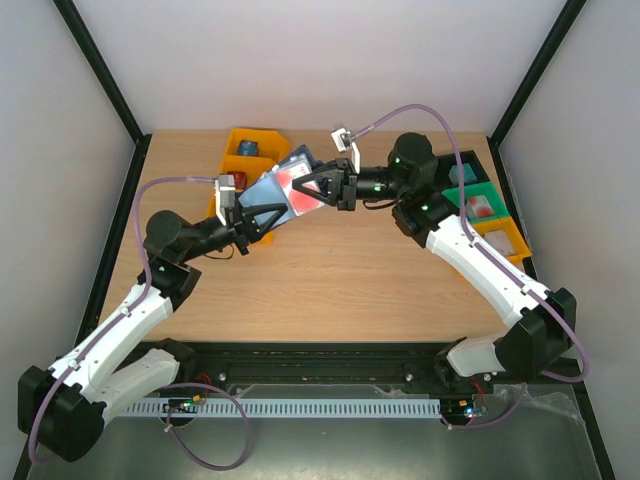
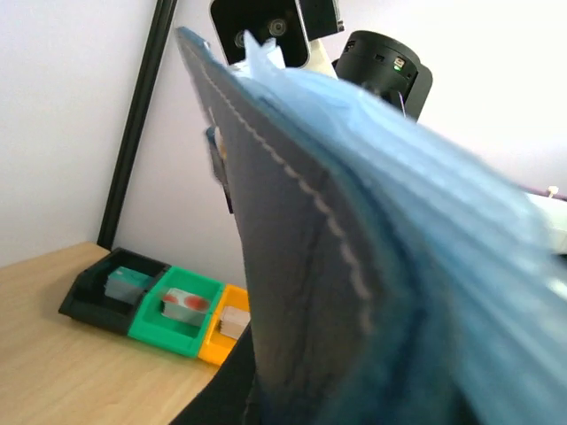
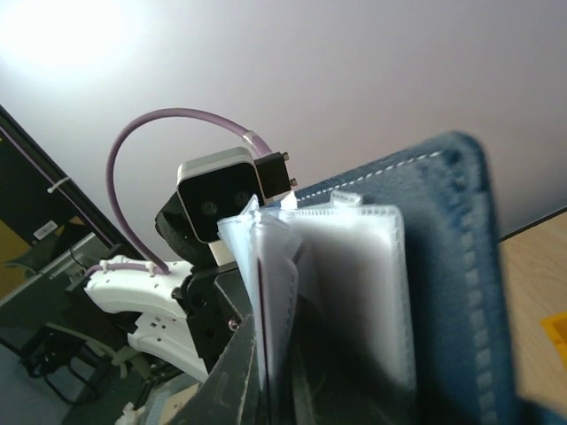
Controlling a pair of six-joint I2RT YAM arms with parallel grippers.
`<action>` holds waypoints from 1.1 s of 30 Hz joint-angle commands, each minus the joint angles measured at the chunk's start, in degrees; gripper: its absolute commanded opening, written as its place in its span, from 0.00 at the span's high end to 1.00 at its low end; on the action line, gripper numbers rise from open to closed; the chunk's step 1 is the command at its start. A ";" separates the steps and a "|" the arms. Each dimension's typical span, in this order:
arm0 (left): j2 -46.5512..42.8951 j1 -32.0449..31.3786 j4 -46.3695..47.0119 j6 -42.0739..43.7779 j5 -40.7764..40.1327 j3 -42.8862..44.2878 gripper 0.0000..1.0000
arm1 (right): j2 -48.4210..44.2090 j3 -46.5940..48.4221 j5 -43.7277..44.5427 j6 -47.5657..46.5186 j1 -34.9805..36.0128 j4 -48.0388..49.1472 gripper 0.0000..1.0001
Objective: Take the credit cards out of the card holder
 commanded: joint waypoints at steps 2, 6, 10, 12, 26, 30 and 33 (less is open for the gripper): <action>-0.78 -0.03 1.22 0.99 -1.00 -0.04 0.98 | -0.83 0.91 2.40 -5.88 -0.36 -5.18 0.80; -1.24 0.10 0.23 1.34 -2.56 0.10 0.98 | -2.30 1.87 6.06 -8.91 -2.89 -9.92 0.67; -1.34 0.10 -0.13 1.89 -3.24 0.15 0.98 | -3.23 4.03 7.36 -13.16 -4.40 -16.92 0.62; -1.59 0.10 -1.40 2.92 -3.27 0.53 0.98 | -3.92 4.72 8.42 -15.52 -4.62 -19.90 0.59; -3.01 0.10 -5.86 9.08 -4.16 0.48 0.98 | -5.93 4.68 2.03 -12.70 -4.73 -18.40 0.62; -2.68 0.01 -5.64 8.84 -4.41 0.71 0.98 | -6.63 4.49 1.60 -11.91 -4.75 -18.54 0.64; -2.89 0.02 -5.95 8.78 -4.51 0.60 0.98 | -7.44 4.43 2.47 -11.77 -4.73 -18.08 0.66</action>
